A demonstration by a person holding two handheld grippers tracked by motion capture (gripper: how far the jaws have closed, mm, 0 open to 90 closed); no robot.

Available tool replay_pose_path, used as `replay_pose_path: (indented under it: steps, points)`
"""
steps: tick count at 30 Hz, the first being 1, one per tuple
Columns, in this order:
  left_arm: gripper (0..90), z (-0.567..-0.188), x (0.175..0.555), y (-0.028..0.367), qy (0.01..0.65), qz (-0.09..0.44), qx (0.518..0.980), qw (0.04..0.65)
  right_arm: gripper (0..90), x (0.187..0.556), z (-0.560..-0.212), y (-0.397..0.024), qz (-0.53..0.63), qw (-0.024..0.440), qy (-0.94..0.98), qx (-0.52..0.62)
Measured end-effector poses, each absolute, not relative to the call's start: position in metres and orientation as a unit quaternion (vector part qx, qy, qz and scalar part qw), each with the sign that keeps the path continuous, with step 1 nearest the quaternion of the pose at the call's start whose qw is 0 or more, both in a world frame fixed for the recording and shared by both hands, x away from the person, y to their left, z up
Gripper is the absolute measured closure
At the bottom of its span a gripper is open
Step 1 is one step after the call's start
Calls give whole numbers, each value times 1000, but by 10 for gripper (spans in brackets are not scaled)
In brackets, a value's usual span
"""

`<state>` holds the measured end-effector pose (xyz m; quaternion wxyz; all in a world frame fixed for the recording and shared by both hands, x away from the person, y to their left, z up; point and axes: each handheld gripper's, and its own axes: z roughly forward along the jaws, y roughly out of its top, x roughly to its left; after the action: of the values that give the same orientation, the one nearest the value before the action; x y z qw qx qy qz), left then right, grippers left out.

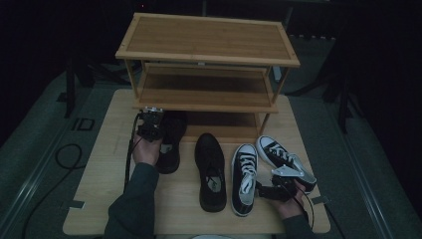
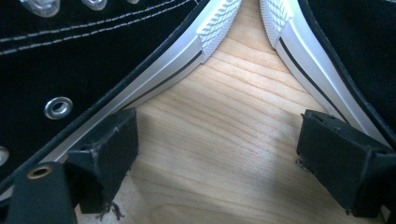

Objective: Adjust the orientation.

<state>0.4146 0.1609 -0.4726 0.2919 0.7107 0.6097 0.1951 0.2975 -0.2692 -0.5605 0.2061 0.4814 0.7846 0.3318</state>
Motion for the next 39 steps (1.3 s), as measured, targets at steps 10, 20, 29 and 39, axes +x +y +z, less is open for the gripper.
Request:
replay_pose_path:
  steps: [10, 20, 29, 39]
  points:
    - [748, -475, 414, 160, 600, 202, 712, 303, 127, 297, -561, -269, 332, 206, 785, 481]
    - [561, -465, 398, 171, 585, 201, 712, 334, 127, 297, -561, -269, 332, 206, 785, 480]
    - [540, -450, 373, 180, 563, 203, 717, 357, 127, 297, -561, -269, 332, 206, 785, 480]
    - [539, -440, 343, 190, 541, 200, 721, 384, 127, 297, -561, -269, 332, 206, 785, 480]
